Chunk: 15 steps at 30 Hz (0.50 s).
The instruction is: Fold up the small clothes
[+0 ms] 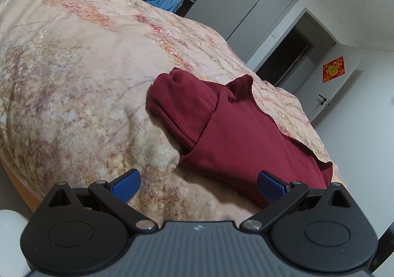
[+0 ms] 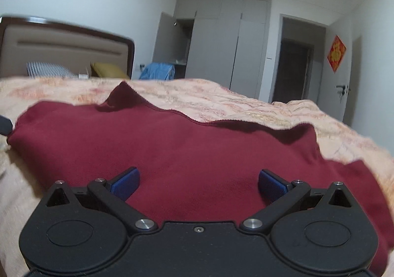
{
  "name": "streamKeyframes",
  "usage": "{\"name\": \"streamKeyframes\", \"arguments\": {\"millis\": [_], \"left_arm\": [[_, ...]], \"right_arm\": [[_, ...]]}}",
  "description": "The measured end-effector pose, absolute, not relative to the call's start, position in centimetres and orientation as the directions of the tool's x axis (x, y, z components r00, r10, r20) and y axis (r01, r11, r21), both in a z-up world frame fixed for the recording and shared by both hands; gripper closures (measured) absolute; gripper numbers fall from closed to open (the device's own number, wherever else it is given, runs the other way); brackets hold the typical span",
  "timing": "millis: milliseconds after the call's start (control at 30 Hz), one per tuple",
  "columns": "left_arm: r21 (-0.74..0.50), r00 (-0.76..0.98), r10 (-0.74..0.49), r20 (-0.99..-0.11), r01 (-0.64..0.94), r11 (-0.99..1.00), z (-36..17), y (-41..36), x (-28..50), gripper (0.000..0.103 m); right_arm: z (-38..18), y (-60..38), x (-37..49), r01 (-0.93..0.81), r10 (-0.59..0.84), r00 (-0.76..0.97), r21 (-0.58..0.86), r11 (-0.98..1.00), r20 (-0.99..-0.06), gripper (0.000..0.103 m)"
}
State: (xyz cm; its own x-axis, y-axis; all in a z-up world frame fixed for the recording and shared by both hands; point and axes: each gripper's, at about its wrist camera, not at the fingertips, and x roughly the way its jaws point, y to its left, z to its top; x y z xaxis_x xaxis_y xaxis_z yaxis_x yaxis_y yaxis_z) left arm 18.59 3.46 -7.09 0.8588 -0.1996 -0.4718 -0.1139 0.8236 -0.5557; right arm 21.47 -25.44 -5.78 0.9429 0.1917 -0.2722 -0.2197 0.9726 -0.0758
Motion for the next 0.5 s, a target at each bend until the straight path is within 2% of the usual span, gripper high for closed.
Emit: {"name": "streamKeyframes", "arguments": {"millis": [167, 333, 500], "left_arm": [[-0.579, 0.875, -0.233, -0.424, -0.064, 0.813, -7.1, 2.6, 18.4, 0.000], [-0.652, 0.874, -0.330, -0.355, 0.022, 0.758, -7.5, 2.0, 19.0, 0.000], [-0.728, 0.892, -0.348, -0.288, 0.032, 0.684, -8.5, 2.1, 20.4, 0.000]], "right_arm": [[-5.8, -25.6, 21.5, -0.217, 0.195, 0.944, -0.054, 0.975, -0.267, 0.000], [-6.1, -25.9, 21.4, -0.227, 0.215, 0.943, -0.018, 0.974, -0.256, 0.000], [-6.3, -27.0, 21.5, -0.254, 0.259, 0.931, 0.052, 0.966, -0.257, 0.000]]}}
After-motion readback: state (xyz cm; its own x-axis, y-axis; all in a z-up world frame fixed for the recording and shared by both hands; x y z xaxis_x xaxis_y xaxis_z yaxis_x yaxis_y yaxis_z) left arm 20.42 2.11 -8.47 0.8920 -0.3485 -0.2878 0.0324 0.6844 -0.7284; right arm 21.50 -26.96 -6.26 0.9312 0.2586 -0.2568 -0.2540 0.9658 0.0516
